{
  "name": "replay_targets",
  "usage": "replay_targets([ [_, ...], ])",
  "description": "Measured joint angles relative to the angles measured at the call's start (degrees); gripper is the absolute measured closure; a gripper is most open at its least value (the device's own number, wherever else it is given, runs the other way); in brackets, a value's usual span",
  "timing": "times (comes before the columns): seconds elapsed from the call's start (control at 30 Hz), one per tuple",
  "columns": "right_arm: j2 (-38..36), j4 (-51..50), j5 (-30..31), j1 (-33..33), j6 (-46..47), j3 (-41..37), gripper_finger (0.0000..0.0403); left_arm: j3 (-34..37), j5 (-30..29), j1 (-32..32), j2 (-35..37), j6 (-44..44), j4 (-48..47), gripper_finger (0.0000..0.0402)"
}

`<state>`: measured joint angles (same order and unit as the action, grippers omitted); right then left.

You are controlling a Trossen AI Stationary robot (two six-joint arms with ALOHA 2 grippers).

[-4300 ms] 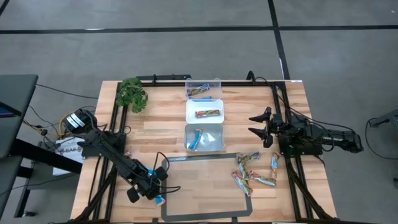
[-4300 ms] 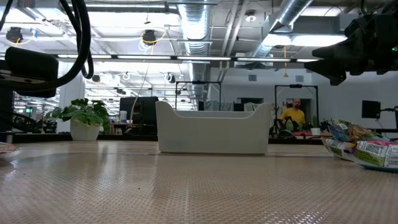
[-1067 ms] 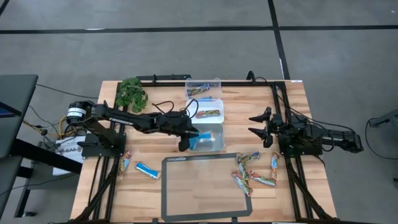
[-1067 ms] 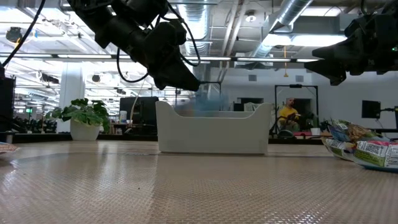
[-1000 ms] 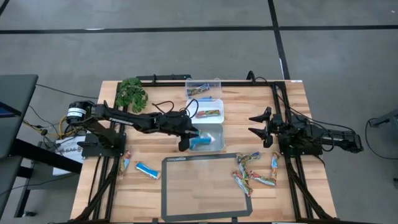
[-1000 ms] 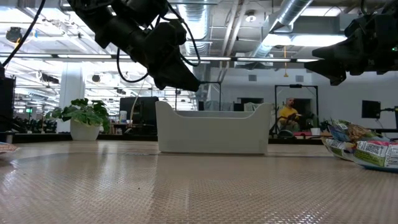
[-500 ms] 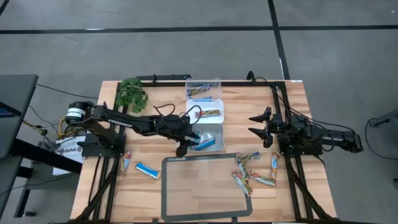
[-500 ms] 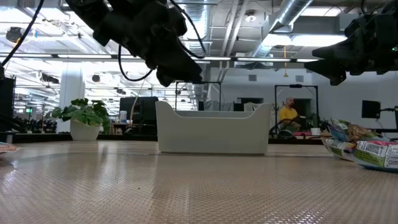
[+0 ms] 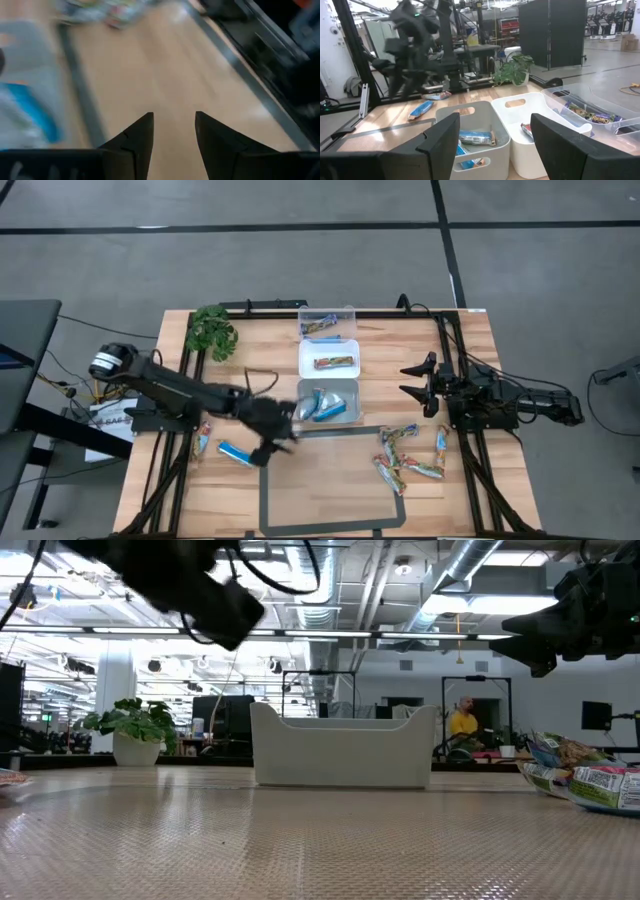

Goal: Pick and place Granola Bars by type
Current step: Put the orange granola bar into the gray bin

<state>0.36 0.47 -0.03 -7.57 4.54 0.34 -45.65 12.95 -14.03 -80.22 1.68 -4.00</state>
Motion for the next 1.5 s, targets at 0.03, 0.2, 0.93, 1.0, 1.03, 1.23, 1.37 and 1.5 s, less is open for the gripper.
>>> replay_targets([
  [0.03, 0.0, 0.0, 0.0, 0.0, 0.0, 0.0, 0.0163, 0.0, 0.1, -1.7, 0.3, 0.4, -1.7, 0.0264],
  [0.2, 0.0, 0.0, 0.0, 0.0, 0.0, 0.0, 0.0163, 0.0, 0.1, -9.9, 0.8, 1.2, -9.4, 0.0264],
  [0.93, 0.0, 0.0, 0.0, 0.0, 0.0, 0.0, 0.0163, 2.4, -6.8, -16.7, 0.5, -19.3, -41.8, 0.0264],
  [1.0, 0.0, 0.0, 0.0, 0.0, 0.0, 0.0, 0.0163, 3.4, -5.4, -16.9, 0.5, -18.8, -41.1, 0.0264],
  [1.03, 0.0, 0.0, 0.0, 0.0, 0.0, 0.0, 0.0163, 3.7, -5.3, -17.0, 0.5, -18.8, -41.0, 0.0264],
  [1.23, 0.0, 0.0, 0.0, 0.0, 0.0, 0.0, 0.0163, 3.9, -7.1, -16.9, 0.5, -16.5, -41.1, 0.0264],
  [1.37, 0.0, 0.0, 0.0, 0.0, 0.0, 0.0, 0.0163, 3.9, -7.3, -16.9, -0.8, -14.2, -41.1, 0.0264],
  [1.5, 0.0, 0.0, 0.0, 0.0, 0.0, 0.0, 0.0163, 3.9, -3.8, -17.0, -3.4, -12.7, -39.0, 0.0264],
])
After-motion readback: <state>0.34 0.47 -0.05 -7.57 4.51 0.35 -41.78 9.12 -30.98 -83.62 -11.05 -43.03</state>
